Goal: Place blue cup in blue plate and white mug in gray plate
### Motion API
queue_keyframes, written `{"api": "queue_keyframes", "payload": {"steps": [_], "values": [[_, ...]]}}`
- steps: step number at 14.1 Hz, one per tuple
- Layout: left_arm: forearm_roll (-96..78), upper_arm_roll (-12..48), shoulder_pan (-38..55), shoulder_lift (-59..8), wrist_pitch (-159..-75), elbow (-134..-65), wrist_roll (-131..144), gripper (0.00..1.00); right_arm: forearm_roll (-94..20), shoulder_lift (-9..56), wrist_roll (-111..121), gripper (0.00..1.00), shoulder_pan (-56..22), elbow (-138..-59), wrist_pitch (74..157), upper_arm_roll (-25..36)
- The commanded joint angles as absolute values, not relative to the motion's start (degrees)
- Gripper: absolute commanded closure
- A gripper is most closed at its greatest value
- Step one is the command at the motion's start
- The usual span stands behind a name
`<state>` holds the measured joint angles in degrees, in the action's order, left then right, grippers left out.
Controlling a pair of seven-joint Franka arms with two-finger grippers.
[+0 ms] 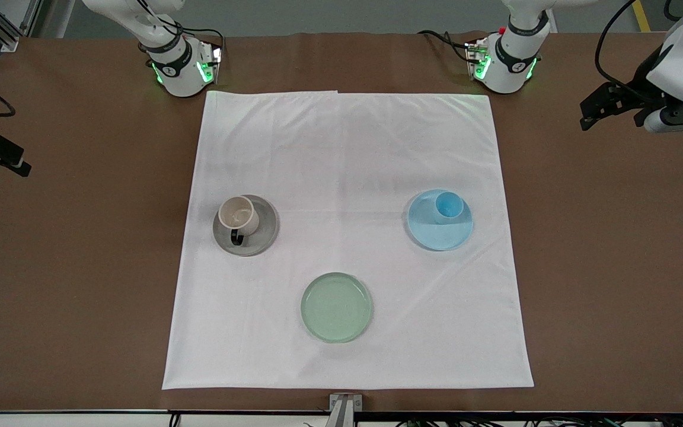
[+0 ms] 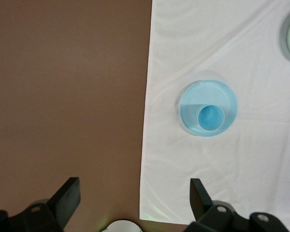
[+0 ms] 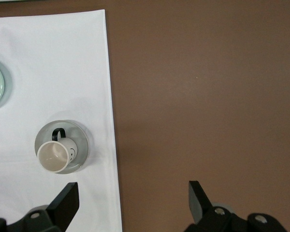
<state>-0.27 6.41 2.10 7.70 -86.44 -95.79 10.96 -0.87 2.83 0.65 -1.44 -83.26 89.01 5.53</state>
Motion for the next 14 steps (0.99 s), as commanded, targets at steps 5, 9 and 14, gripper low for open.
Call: {"api": "queue_keyframes", "payload": {"steps": [5,9,14], "values": [[-0.6,5.8,2.5,8.2,-87.5,-95.9,10.4,0.0,-0.4,2.4,1.0,0.0,-0.5,-83.3,88.9,4.8],[-0.7,5.3,2.5,6.4,-87.5,-93.5,10.3,0.0,-0.4,2.5,1.0,0.0,-0.6,-83.3,88.9,4.8],[-0.6,5.3,2.5,6.4,-87.4,-93.3,10.5,0.0,-0.4,2.5,1.1,0.0,-0.6,-83.3,88.9,4.8]]}}
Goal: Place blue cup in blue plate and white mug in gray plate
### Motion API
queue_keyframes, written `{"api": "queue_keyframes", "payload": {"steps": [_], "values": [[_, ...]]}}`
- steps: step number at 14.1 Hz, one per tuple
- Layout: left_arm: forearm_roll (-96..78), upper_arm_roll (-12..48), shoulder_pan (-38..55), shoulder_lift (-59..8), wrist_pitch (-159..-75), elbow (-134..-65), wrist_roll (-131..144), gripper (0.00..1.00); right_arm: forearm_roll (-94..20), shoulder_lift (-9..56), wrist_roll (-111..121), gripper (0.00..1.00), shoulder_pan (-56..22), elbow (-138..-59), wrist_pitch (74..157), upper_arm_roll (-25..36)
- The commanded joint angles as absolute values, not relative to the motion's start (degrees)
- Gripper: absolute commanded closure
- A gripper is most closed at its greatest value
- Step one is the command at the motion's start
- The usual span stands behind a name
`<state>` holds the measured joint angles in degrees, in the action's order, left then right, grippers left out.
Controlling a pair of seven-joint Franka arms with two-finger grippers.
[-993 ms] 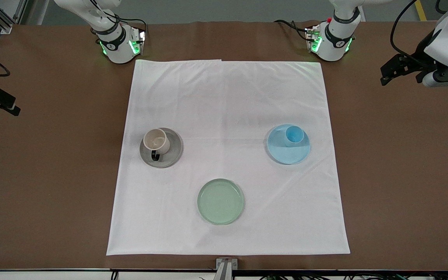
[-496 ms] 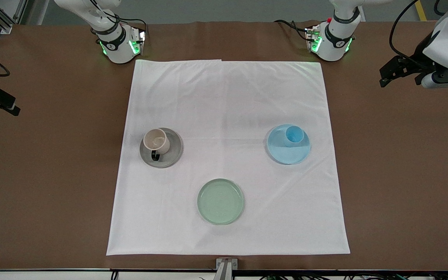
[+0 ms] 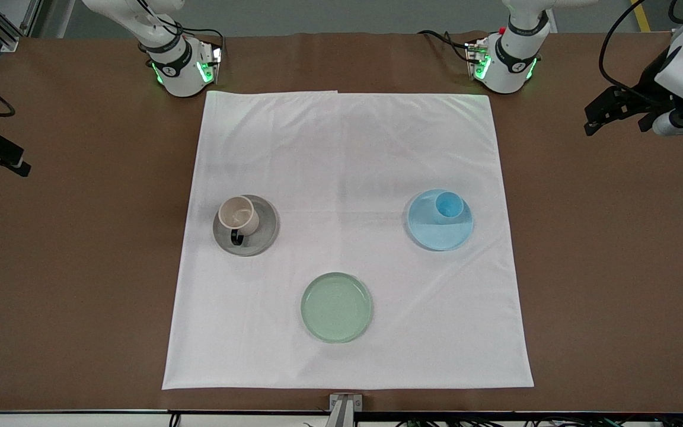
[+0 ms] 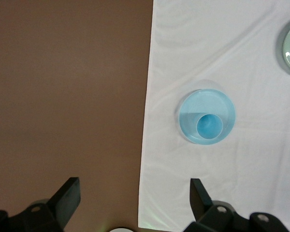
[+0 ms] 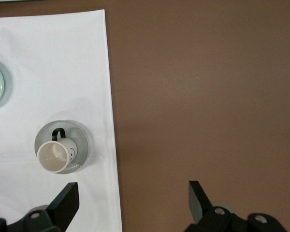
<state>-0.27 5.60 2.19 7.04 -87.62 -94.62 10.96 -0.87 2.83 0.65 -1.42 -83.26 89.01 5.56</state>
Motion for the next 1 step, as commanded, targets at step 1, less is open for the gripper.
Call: {"api": "queue_keyframes", "payload": {"steps": [1], "values": [[-0.6,5.3,2.5,6.4,-87.3,-93.3,10.5,0.0,-0.4,2.5,1.1,0.0,-0.6,-83.3,88.9,4.8]]}}
